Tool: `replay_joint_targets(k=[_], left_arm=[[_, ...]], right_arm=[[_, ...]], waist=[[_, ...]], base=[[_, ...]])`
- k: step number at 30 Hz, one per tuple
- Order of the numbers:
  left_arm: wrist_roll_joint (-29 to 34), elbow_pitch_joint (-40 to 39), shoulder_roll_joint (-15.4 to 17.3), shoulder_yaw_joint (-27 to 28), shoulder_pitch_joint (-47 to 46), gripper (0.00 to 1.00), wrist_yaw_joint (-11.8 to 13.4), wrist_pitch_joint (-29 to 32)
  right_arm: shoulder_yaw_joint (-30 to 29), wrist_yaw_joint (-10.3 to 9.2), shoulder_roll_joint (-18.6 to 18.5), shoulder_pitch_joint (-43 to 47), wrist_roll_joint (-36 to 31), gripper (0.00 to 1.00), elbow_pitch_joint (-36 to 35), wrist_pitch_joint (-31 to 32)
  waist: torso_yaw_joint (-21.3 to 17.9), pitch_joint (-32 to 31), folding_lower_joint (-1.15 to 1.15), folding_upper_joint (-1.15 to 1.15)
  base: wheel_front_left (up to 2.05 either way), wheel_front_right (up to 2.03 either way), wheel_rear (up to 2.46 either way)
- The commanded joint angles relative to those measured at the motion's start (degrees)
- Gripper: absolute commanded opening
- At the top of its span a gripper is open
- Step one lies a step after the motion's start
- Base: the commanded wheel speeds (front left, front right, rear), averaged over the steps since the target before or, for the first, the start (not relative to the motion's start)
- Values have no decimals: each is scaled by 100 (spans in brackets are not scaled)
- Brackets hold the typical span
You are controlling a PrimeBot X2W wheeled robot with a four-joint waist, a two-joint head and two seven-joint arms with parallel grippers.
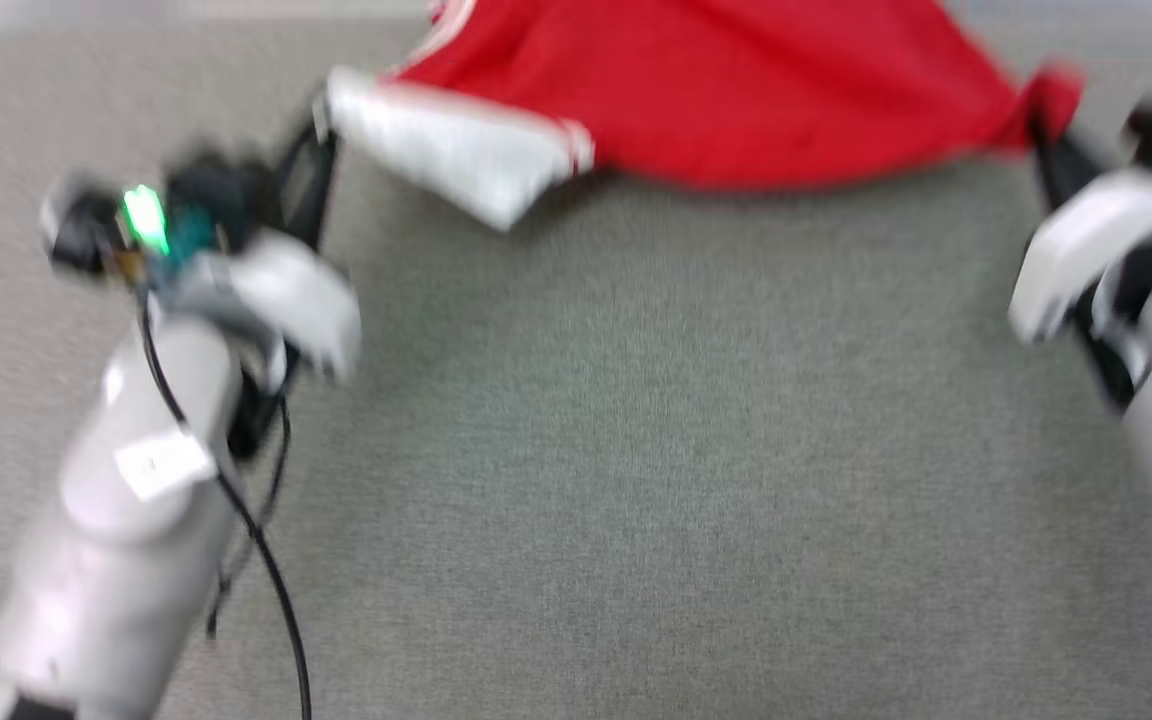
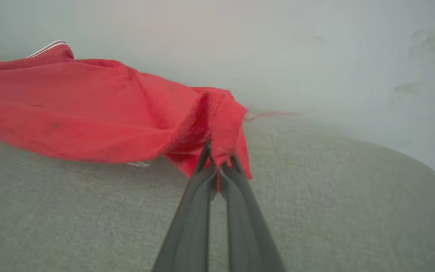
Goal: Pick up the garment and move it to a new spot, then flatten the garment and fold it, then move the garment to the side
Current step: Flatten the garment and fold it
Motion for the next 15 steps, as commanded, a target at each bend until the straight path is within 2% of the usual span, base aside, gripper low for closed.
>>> replay_joint_targets(k=[1,8,15], left_arm=[[-61,-66,37,-28,292,0,9,53],[-287,-391,233,-107,1468,0,86,431],[-426,-1031,546,-270,2587,0,191,1001]], right_arm=[[127,-11,-24,274,145,0,-86,17],[817,-11,-283,1240,933,0,-787,164],[1434,-10,-721,2037,1764,0,-1619,385]], waist=[[46,-391,2,0],[91,-655,2,0],[187,-977,2,0]], base=[[0,0,0],[0,0,0],[0,0,0]])
